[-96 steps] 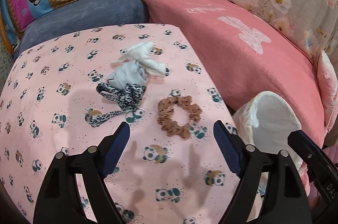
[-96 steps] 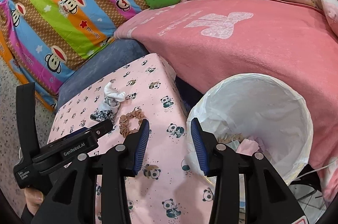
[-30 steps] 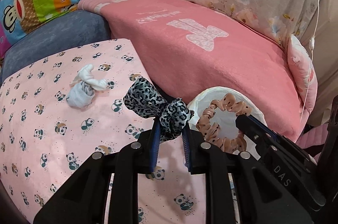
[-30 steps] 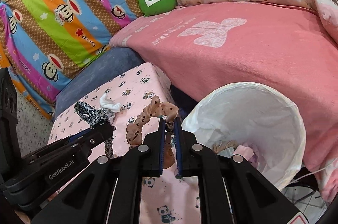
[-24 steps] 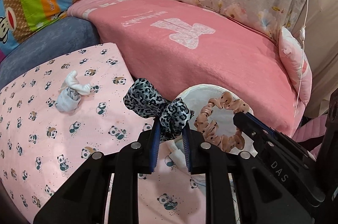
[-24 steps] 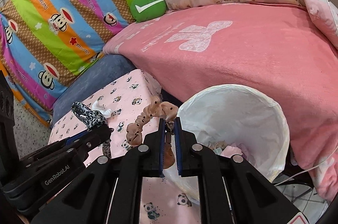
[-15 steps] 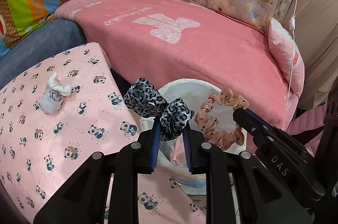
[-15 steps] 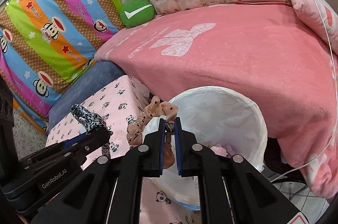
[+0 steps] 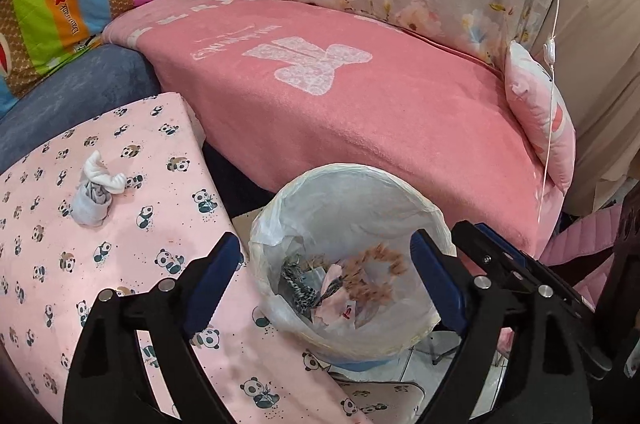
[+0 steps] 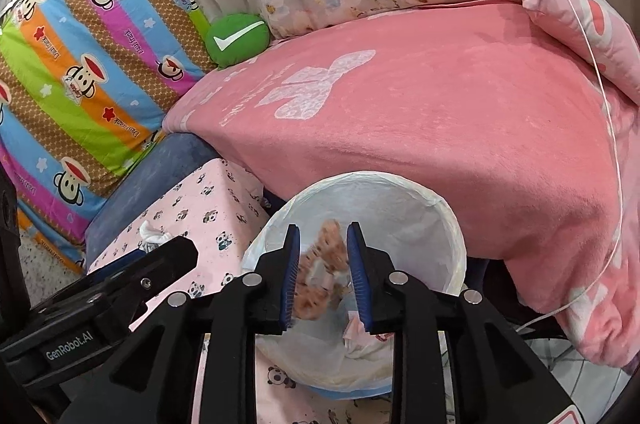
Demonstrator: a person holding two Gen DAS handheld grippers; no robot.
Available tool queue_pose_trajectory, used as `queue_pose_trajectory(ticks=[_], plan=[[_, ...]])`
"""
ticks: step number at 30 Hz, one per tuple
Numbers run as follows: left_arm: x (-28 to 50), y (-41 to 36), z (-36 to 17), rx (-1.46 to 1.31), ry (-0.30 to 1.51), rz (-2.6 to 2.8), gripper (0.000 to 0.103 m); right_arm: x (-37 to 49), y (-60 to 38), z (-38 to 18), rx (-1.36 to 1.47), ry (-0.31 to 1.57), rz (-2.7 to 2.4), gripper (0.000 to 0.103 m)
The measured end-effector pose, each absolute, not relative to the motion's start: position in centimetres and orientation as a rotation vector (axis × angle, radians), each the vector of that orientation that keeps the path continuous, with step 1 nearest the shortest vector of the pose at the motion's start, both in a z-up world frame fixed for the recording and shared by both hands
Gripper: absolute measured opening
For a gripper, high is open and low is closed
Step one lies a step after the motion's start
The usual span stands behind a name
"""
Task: Organize soft objects
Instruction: 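Open both tools to drop the scrunchies into the bin, then move both open tools back to the grey sock and white glove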
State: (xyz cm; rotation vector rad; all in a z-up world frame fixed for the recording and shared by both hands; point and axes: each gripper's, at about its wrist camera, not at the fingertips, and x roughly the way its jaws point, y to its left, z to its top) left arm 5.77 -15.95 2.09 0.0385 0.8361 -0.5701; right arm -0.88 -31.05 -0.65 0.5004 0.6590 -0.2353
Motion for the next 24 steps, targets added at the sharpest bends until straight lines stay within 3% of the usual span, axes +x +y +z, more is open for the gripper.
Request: queue_pose_trajectory(ticks=[24], plan=[[6.2,-12.0,2.4,-0.002,0.810,-0.500,0.083,0.8,-27.9,-0.1,0.438,0.680,-0.176,0.028]])
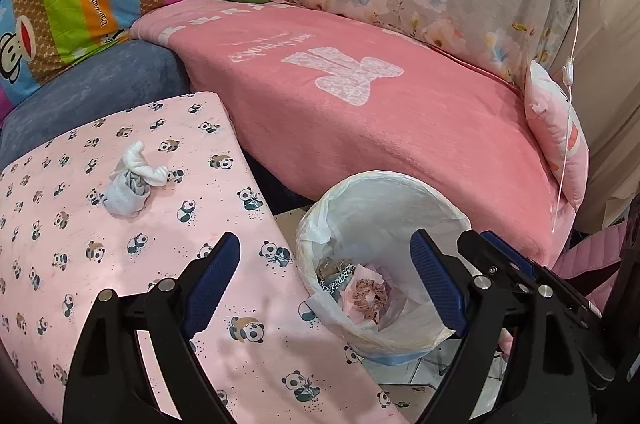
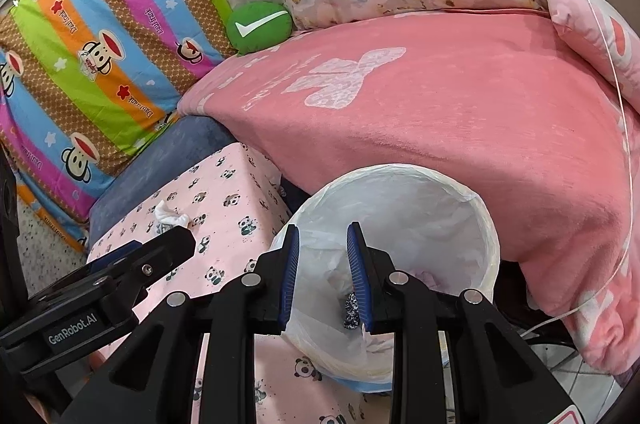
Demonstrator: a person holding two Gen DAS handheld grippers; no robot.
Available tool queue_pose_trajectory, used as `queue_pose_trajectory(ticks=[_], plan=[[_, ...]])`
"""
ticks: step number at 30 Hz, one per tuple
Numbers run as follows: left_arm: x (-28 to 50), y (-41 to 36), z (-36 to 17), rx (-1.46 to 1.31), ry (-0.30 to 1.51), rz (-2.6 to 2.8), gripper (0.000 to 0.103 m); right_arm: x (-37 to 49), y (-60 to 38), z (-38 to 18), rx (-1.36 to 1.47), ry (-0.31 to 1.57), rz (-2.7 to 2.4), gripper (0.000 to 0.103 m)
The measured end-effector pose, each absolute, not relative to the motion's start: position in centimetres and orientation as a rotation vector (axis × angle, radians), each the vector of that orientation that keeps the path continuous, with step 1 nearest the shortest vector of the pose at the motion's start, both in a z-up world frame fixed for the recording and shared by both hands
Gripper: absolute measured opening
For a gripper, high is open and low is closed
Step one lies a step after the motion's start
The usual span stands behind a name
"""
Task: Organize soft objects
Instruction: 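Move both open tools back to the grey sock and white glove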
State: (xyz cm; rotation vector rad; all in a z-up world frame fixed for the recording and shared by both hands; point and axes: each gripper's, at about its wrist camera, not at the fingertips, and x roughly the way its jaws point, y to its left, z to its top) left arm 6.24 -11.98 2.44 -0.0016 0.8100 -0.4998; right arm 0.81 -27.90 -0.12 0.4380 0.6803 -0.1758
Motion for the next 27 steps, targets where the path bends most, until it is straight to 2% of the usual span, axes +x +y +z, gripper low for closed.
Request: queue_pose_trajectory(ticks=[20,27], plan=[[7.4,-6.4,1.0,-0.074,0.836,-0.425,0.083,2.4,-22.3,-0.4,0.363,0.725,-0.115,0.028],[8.2,-3.9,0.3,-0.102,0.850,-0.388,0.083,3.4,-20.0,-1.0,0.329,0.750,-0.083,0.033]])
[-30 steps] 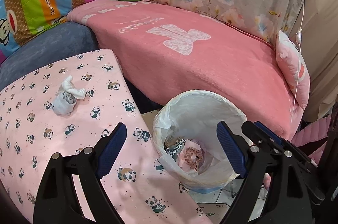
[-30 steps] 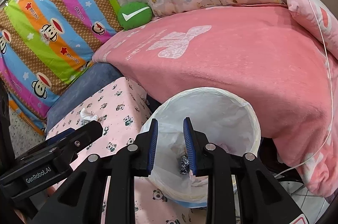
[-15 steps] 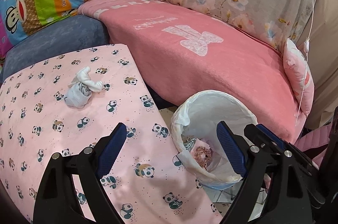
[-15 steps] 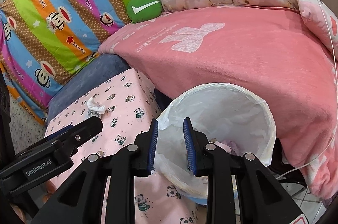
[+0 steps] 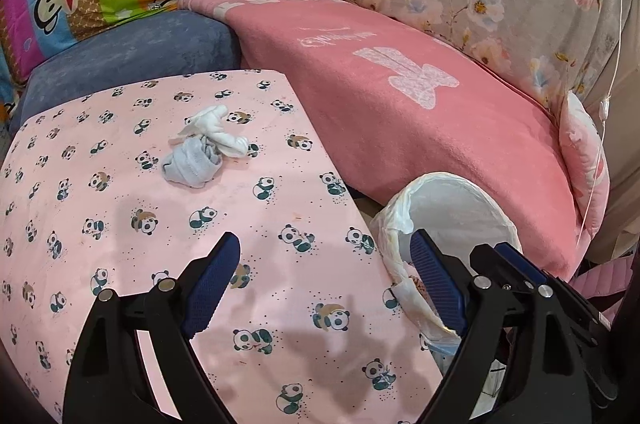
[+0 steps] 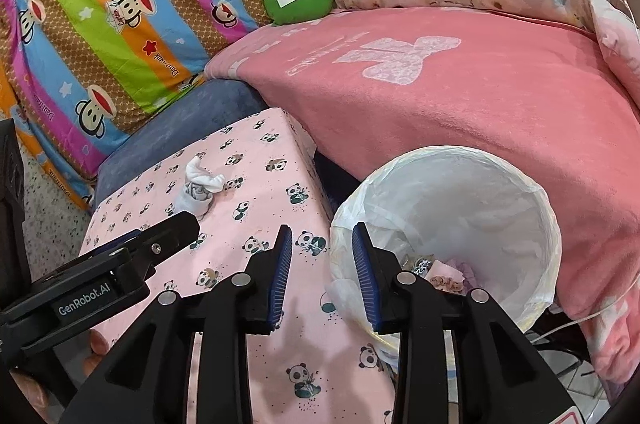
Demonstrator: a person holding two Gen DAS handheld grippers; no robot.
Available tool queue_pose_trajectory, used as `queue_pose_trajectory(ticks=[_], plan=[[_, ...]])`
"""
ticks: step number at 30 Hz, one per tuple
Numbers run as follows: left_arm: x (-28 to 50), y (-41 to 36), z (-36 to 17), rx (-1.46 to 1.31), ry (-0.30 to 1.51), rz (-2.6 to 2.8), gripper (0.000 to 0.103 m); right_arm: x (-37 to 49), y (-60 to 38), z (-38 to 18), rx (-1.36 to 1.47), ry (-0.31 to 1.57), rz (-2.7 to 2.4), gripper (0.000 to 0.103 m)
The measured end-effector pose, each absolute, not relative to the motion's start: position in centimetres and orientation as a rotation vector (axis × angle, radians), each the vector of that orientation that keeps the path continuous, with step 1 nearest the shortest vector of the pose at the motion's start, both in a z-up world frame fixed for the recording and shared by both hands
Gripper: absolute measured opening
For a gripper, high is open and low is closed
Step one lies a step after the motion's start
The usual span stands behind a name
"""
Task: Organize soft objects
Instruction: 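Move both open tools back to the grey sock and white glove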
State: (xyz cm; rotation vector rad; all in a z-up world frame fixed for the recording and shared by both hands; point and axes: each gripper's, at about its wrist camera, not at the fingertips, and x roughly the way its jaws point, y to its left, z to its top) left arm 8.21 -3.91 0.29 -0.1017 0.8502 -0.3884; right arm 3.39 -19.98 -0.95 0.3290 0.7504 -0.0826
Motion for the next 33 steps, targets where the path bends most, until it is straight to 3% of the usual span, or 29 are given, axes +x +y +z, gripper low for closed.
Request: queue_pose_trajectory(ticks=[22,33], plan=[[14.9,5.9,-4.1,-0.157,0.909,-0.207,0.083,12.0,-12.0,-3.6,0.263,0.835,0.075,0.033],[22.0,5.2,-6.6,-0.214,0.969,-0.261,0.082,18.9,-9.9,-5.4,0.236,0.851,0.112,0.033]])
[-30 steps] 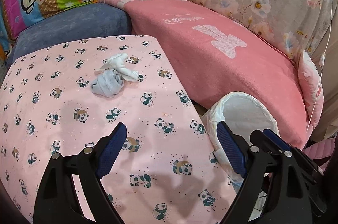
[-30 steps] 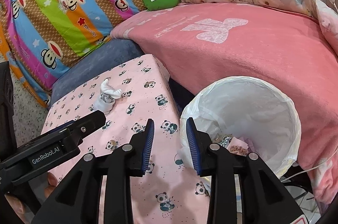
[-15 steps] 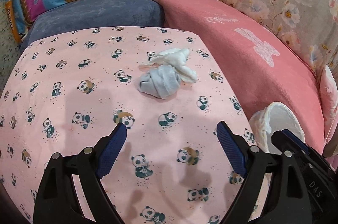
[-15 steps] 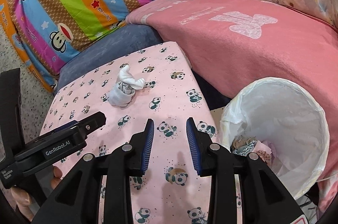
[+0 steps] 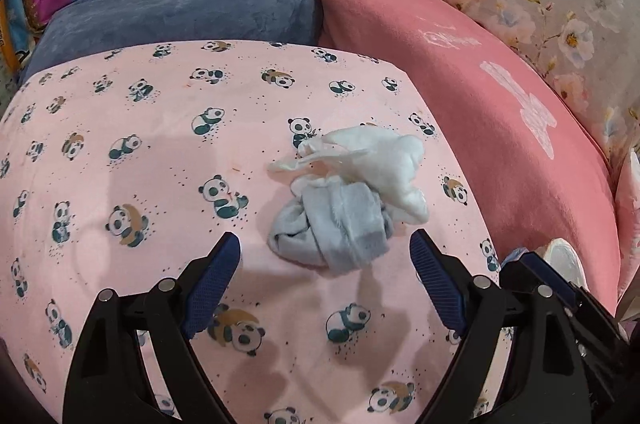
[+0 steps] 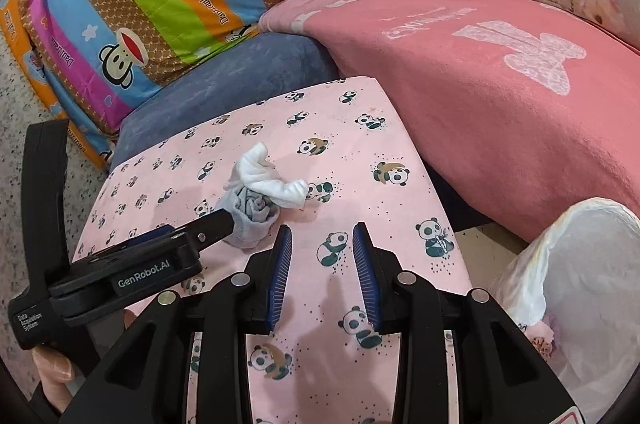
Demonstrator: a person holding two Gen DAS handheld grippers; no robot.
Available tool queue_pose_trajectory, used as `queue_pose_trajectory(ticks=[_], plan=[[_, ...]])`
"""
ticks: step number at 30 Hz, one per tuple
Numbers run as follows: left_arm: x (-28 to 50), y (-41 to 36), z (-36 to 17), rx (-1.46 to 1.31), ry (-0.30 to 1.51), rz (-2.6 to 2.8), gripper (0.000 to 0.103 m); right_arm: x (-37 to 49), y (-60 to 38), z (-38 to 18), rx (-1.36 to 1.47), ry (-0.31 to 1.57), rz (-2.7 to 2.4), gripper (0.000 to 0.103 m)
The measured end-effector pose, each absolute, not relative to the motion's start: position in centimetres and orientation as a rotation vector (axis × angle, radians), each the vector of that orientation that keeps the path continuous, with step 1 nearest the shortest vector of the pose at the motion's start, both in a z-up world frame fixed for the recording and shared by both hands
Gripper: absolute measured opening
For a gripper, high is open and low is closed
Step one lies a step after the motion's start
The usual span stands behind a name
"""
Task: Organize soft objects
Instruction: 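Move both open tools back to the grey sock and white glove, then grasp the grey sock with the left tool while the right tool grasps the white glove, then carry the sock and glove in both tools over the bin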
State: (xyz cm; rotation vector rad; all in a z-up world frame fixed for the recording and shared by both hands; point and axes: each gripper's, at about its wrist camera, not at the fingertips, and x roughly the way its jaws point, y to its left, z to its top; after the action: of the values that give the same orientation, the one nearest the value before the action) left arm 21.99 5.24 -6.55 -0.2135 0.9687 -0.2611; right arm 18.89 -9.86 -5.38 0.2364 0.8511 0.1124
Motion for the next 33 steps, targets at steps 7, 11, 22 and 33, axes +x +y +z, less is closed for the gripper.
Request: queue_pose_trajectory(ticks=[7,11,22,33], plan=[[23.5,5.7,-7.9,-0.302,1.016,-0.367,0.051,22.0,-8.7,-6.8,0.188,0.867,0.156,0.034],[23.4,7.2,-7.4,-0.345,1.013,-0.403,0.040,23.2,-7.8,-7.3,0.154,0.865,0.186,0.034],[22.3,10.0,-6.7,-0.219,0.959,-0.241,0.040,26.3,-4.7,-8.8,0.178,0.888,0.245,0.049],[21.3,10.6,-6.2,-0.194,0.937,-0.200,0.040,25.5,-4.1,-9.6,0.274,0.948,0.224,0.015]])
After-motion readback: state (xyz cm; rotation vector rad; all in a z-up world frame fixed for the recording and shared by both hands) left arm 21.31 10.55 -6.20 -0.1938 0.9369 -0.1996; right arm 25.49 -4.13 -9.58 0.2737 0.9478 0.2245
